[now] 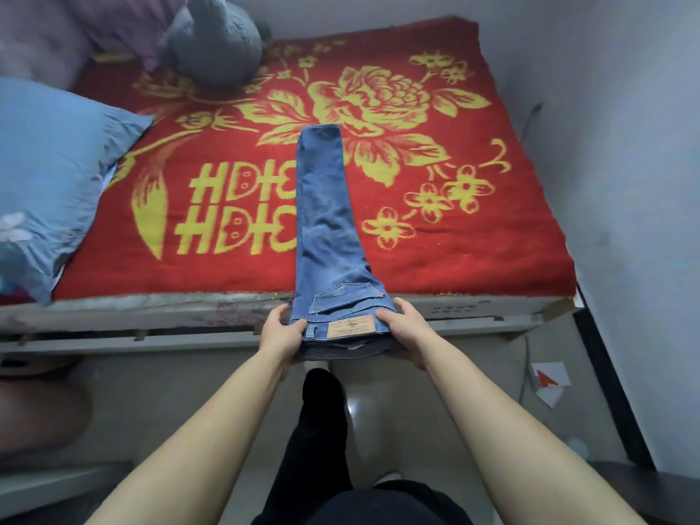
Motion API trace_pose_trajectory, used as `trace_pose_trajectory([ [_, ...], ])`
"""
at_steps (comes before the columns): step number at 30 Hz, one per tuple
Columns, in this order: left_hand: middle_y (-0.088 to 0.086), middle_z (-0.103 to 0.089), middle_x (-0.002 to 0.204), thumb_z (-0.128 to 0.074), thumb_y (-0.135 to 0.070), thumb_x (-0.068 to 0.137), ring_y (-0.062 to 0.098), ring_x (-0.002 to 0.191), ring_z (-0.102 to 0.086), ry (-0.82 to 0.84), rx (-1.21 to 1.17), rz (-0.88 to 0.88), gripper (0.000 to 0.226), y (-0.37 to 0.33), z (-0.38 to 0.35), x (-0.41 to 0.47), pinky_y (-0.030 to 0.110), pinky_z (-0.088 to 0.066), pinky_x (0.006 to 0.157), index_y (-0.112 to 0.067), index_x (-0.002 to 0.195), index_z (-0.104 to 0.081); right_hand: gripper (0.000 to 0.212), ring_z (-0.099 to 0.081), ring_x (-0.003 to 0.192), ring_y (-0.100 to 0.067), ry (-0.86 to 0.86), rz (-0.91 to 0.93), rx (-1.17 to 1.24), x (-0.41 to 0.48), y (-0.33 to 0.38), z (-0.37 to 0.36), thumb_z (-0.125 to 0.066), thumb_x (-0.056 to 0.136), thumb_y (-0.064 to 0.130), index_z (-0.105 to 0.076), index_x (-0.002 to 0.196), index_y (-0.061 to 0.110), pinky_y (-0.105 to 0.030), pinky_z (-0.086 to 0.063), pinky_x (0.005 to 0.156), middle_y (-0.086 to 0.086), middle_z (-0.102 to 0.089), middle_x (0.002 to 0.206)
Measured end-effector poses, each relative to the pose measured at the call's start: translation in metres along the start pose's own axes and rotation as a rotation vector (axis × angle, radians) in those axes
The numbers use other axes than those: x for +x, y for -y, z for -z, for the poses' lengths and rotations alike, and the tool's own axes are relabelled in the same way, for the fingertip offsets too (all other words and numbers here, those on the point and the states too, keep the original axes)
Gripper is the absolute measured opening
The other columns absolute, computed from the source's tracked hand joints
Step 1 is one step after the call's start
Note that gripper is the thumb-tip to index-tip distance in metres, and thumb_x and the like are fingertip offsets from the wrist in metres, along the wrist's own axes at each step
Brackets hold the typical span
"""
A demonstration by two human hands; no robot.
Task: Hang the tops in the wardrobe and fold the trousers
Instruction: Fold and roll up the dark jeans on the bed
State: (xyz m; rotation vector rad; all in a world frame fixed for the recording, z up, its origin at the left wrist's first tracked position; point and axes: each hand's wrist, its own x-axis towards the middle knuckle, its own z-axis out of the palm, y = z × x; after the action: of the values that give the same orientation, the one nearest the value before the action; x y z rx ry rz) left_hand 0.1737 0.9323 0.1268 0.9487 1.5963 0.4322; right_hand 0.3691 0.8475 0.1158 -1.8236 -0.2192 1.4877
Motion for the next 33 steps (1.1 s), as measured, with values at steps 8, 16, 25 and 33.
trace_pose_trajectory([
  [8,0.009,-0.065,0.102,-0.061,-0.007,0.093,0.014,0.074,-0.059,-0.048,-0.035,-0.077,0.015,0.006,0.003,0.021,0.019,-0.049,0.041,-0.006,0.107,-0.065,0.018,-0.062,0.086,-0.013,0.046,0.036,0.057,0.005,0.010,-0.006,-0.059,0.098,0.033,-0.067,0.112,0.026,-0.029,-0.053,0.068,-0.002,-0.067,0.114],
  [16,0.007,-0.068,0.100,-0.064,-0.023,0.092,0.019,0.081,-0.060,0.003,-0.034,-0.025,0.007,-0.003,-0.010,0.110,0.049,-0.059,0.077,-0.021,0.088,-0.070,0.042,-0.066,0.086,-0.017,0.031,-0.007,-0.067,0.080,0.041,-0.021,-0.062,0.089,0.058,-0.068,0.109,0.021,-0.034,-0.060,0.068,0.003,-0.069,0.099],
  [25,0.007,-0.065,0.120,-0.063,-0.047,0.088,0.025,0.090,-0.065,0.119,-0.010,0.107,0.047,-0.042,-0.048,0.270,0.034,-0.055,0.071,-0.023,0.128,-0.056,0.052,-0.070,0.100,-0.019,-0.081,-0.066,-0.135,0.245,0.092,-0.047,-0.060,0.085,0.066,-0.060,0.124,0.031,-0.037,-0.059,0.079,0.001,-0.070,0.118],
  [33,-0.003,-0.033,0.157,-0.056,-0.042,0.095,0.029,0.140,-0.033,0.355,0.755,-0.088,0.081,-0.012,-0.063,0.363,0.041,-0.029,0.115,-0.031,0.156,-0.006,0.074,-0.042,0.130,-0.032,0.041,0.400,-1.263,0.322,0.062,-0.063,-0.048,0.096,0.051,-0.020,0.159,0.023,-0.043,-0.037,0.107,-0.009,-0.043,0.147],
])
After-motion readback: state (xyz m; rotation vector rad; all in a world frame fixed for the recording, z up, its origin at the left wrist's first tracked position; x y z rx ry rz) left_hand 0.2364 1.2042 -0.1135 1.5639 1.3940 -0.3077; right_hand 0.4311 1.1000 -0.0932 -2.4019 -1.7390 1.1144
